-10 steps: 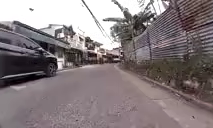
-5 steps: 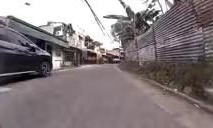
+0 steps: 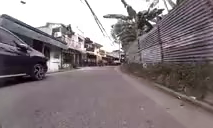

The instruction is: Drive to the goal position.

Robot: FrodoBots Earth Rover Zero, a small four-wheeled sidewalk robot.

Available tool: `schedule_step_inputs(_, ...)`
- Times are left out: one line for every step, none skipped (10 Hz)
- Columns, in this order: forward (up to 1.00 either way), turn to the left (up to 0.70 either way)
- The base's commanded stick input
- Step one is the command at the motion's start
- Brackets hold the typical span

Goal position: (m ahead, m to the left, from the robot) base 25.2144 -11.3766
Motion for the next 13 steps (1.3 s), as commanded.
schedule_step_inputs(1.0,0.0)
schedule_step_inputs(1.0,0.0)
schedule_step_inputs(1.0,0.0)
schedule_step_inputs(1.0,0.0)
schedule_step_inputs(1.0,0.0)
schedule_step_inputs(1.0,0.0)
schedule_step_inputs(1.0,0.0)
schedule_step_inputs(1.0,0.0)
schedule_step_inputs(1.0,0.0)
schedule_step_inputs(1.0,0.0)
schedule_step_inputs(1.0,0.0)
schedule_step_inputs(1.0,0.0)
schedule_step_inputs(1.0,0.0)
